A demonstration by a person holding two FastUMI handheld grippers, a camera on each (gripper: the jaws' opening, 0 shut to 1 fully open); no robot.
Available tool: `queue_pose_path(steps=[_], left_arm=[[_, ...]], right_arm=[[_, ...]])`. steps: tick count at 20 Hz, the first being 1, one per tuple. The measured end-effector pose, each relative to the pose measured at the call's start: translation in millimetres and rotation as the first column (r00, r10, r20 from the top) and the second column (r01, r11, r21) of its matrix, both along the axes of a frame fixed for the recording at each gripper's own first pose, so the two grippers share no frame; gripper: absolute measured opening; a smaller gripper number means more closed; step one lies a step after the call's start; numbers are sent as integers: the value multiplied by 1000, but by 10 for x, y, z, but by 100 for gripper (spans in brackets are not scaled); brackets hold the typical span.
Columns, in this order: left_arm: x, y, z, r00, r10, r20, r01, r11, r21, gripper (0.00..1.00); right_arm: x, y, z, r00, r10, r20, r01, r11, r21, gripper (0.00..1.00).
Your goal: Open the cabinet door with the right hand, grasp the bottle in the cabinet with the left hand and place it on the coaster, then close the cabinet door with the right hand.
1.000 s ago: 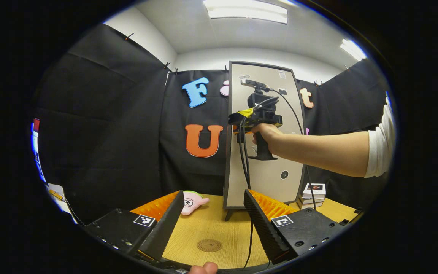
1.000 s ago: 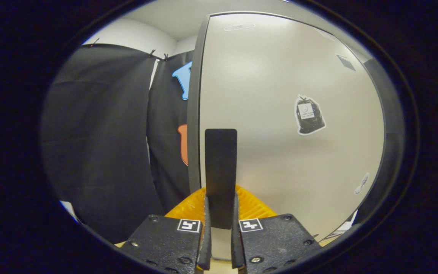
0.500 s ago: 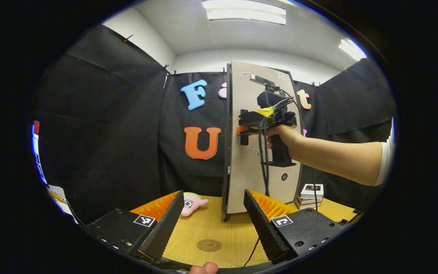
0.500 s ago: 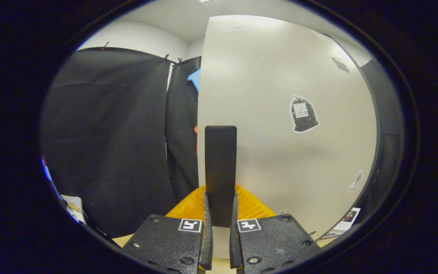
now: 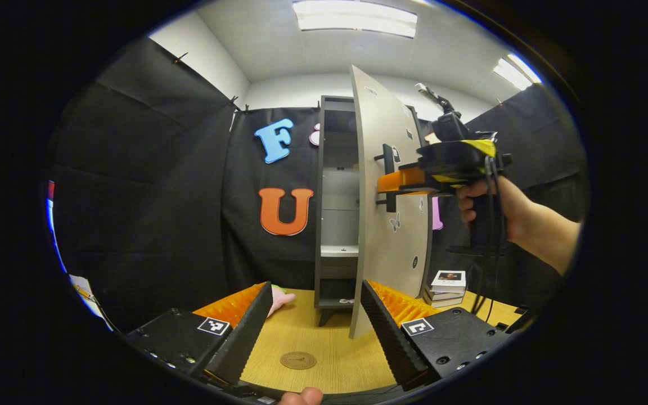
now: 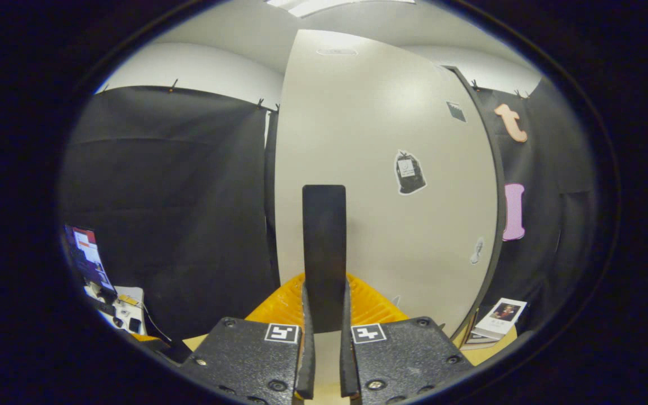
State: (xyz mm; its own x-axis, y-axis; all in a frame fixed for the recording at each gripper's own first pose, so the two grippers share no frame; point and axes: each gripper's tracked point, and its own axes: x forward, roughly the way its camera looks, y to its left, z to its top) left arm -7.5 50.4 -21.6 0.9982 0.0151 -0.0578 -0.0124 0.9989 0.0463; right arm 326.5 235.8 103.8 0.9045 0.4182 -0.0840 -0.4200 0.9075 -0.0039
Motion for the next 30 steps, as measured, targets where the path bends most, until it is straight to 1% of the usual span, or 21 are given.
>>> queue_pose_path(steps=[3,6,8,9,10,12,15,16,20,24,26,29,30], left_arm=[[0,-124,-7,1000,-27,0,27,1000,-10,95],[25,-263,-30,998,-63,0,63,998,-20,95],[38,-337,-21,996,-84,3,84,996,-14,95],[41,-380,-22,996,-94,4,94,996,-13,95],[34,-424,-28,995,-103,2,103,995,-13,95],[37,-501,-45,993,-122,-7,121,992,-20,95],[41,-606,-60,990,-144,-12,144,989,-24,95],[38,-629,-85,988,-150,-17,150,988,-24,95],[29,-675,-112,988,-155,-26,154,988,-26,95],[32,-642,-124,990,-140,-29,140,990,-16,95],[39,-625,-128,991,-130,-25,130,991,-17,95],[17,-603,-121,993,-119,-25,119,993,-15,95],[34,-595,-105,993,-115,-22,115,993,-15,95]], right_arm=[[-73,-124,2,1000,-15,1,15,1000,5,21],[-110,-250,7,998,-55,11,55,998,-6,20],[-110,-348,12,995,-98,21,98,995,-11,20],[-102,-404,10,992,-124,22,124,992,-12,19],[-109,-464,19,988,-150,21,151,989,-10,20],[-132,-576,28,980,-199,17,199,980,-4,20],[-151,-676,35,969,-246,17,246,969,4,13],[-148,-713,36,965,-260,18,260,966,-2,12],[-166,-855,55,954,-300,26,300,954,-11,8],[-159,-943,66,946,-323,31,323,946,-10,7],[-143,-1036,63,936,-351,29,351,936,-10,7],[-167,-1171,44,913,-408,22,408,913,-11,5],[-203,-1164,64,917,-399,22,399,917,15,4]])
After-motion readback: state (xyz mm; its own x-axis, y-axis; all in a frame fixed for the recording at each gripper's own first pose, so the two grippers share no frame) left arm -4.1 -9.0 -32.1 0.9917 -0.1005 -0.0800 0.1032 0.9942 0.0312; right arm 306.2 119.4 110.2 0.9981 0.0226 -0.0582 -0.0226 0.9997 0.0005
